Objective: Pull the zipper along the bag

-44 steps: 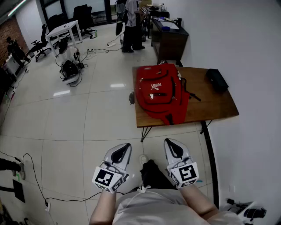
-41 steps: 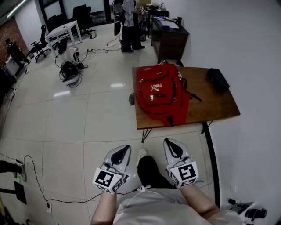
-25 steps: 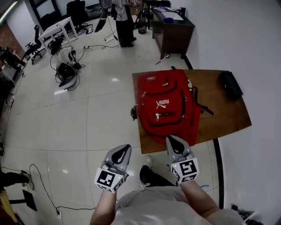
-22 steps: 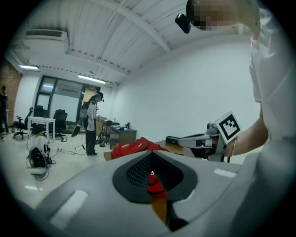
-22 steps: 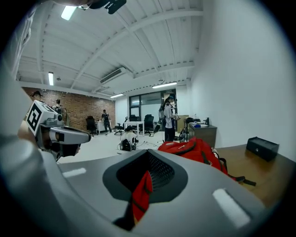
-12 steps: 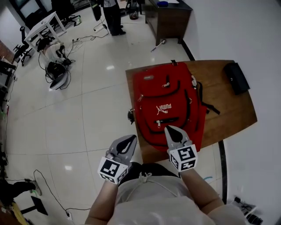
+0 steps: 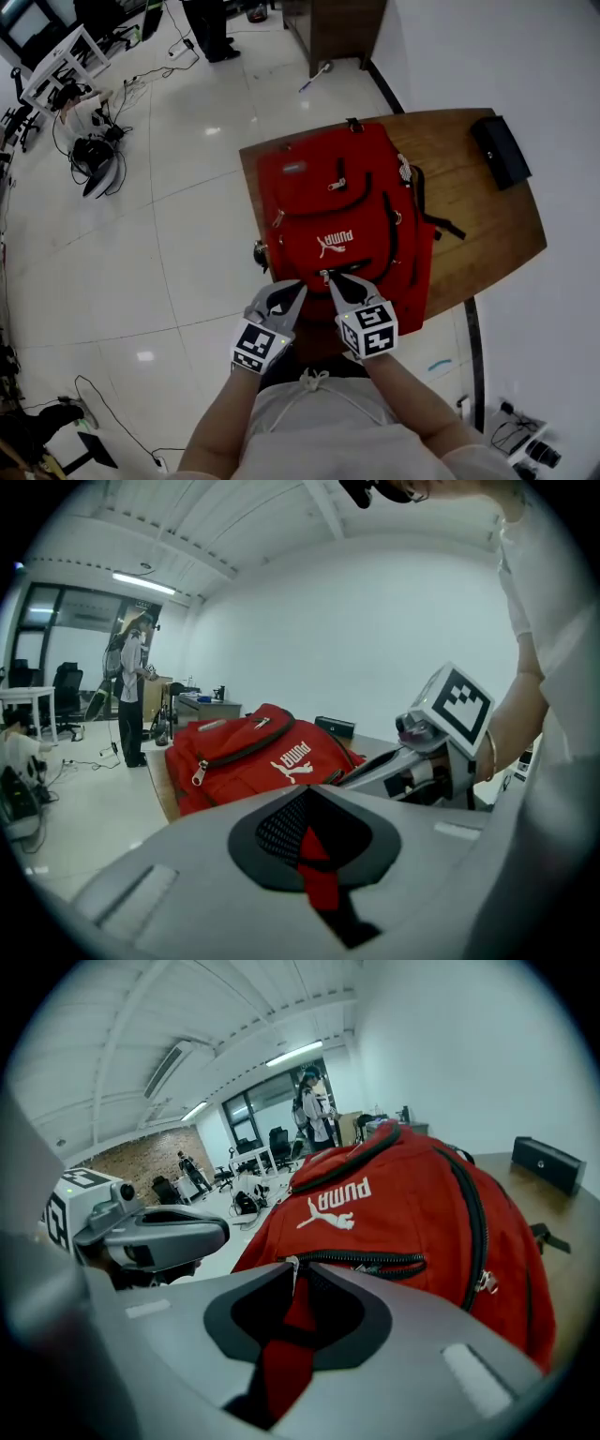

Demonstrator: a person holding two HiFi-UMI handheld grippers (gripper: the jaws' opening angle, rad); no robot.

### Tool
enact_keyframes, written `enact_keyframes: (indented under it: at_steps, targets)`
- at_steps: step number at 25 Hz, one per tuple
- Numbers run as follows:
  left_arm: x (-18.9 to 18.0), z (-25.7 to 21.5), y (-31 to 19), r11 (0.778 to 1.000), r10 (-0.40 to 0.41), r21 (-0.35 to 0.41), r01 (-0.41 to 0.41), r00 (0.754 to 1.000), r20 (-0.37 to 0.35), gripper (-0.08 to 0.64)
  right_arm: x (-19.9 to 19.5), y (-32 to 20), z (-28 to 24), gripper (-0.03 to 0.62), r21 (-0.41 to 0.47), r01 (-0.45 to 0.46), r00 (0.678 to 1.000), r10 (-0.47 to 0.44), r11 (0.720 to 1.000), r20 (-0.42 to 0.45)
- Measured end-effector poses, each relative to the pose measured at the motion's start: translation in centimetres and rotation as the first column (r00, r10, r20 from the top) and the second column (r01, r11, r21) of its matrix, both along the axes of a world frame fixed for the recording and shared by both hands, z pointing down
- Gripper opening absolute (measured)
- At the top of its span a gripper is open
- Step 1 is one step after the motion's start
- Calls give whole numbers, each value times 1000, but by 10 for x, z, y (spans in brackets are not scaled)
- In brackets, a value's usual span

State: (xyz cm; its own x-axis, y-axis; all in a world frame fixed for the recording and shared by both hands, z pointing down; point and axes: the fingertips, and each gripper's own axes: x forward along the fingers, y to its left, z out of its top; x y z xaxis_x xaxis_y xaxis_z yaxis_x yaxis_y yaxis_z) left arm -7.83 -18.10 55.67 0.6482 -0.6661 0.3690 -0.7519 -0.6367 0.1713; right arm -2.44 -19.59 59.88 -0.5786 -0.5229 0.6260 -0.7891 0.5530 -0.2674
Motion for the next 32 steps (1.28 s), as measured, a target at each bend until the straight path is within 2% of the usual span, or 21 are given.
enact_keyframes:
  at_steps: [2, 6, 10, 13, 19, 23, 28, 32]
  targets:
    - [3, 9, -10, 1000, -14, -25, 14, 1000, -17, 6, 0, 2, 7, 67, -31, 7, 1000, -8, 999, -15]
    - [6, 21, -31, 996, -45, -84, 39, 997, -68, 6, -7, 3, 14, 118, -24, 36, 995, -38, 999, -88]
    - [15, 41, -33, 993, 19, -120, -21, 1000, -17, 6, -17, 1, 17, 147, 5, 64, 984, -63, 998, -168]
    - [27, 46, -29, 992, 64, -108, -60, 997, 37, 6, -10, -5, 20, 70, 42, 56, 977, -46, 998, -207]
    - [34, 52, -22, 988, 83, -130, -77, 996, 37, 6, -6, -5, 19, 24, 68, 87, 973, -71, 994, -218]
    - [34, 53, -22, 987, 86, -135, -81, 996, 30, 6, -8, 0, 16, 12, 65, 137, 972, -122, 988, -199]
    - [34, 51, -20, 990, 87, -116, -78, 993, 75, 6, -4, 2, 9, 12, 35, 169, 974, -162, 985, -159]
    - [34, 55, -20, 989, 90, -127, -79, 992, 83, 6, 2, -1, 3, 12, 21, 183, 974, -178, 983, -140]
